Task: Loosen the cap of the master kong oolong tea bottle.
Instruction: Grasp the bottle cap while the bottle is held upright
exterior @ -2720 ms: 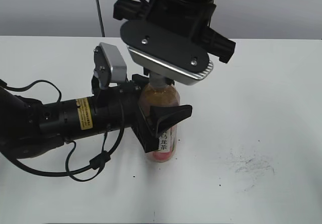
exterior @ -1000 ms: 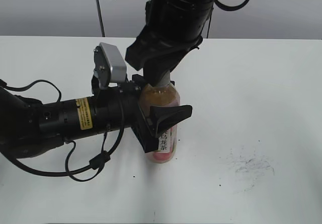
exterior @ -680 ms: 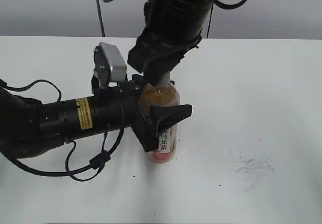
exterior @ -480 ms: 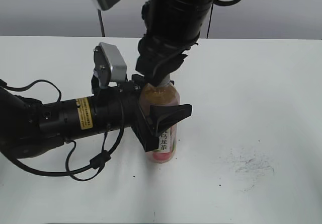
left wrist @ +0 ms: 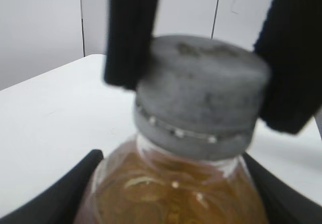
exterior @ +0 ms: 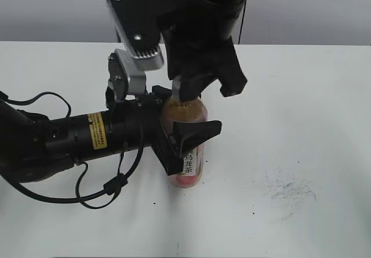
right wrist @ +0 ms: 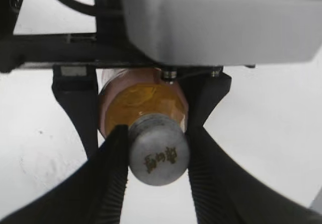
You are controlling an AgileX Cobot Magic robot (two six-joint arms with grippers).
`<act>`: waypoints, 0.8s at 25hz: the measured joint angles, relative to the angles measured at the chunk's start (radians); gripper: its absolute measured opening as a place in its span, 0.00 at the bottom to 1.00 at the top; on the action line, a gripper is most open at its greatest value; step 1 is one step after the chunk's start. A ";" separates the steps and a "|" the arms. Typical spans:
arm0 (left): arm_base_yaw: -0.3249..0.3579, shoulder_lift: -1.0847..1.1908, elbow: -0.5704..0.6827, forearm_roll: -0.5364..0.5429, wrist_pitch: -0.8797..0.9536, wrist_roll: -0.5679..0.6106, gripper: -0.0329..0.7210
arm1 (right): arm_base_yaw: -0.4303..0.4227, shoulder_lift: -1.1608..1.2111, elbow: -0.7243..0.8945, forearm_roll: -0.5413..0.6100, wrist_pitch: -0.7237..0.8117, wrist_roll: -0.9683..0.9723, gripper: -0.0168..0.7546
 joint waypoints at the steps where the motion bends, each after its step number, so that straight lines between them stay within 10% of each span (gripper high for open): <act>1: 0.000 0.000 0.000 0.000 0.000 0.000 0.64 | 0.000 0.000 0.000 0.000 0.000 -0.086 0.38; 12: 0.000 0.000 0.000 -0.009 0.003 0.001 0.64 | 0.000 0.000 0.000 -0.005 0.000 -0.805 0.38; 17: 0.000 0.000 0.000 -0.011 0.003 0.001 0.64 | 0.001 0.000 0.000 -0.010 0.000 -0.777 0.38; 20: 0.000 0.000 0.000 -0.009 0.003 -0.002 0.64 | 0.001 0.001 0.000 -0.026 0.000 -0.558 0.54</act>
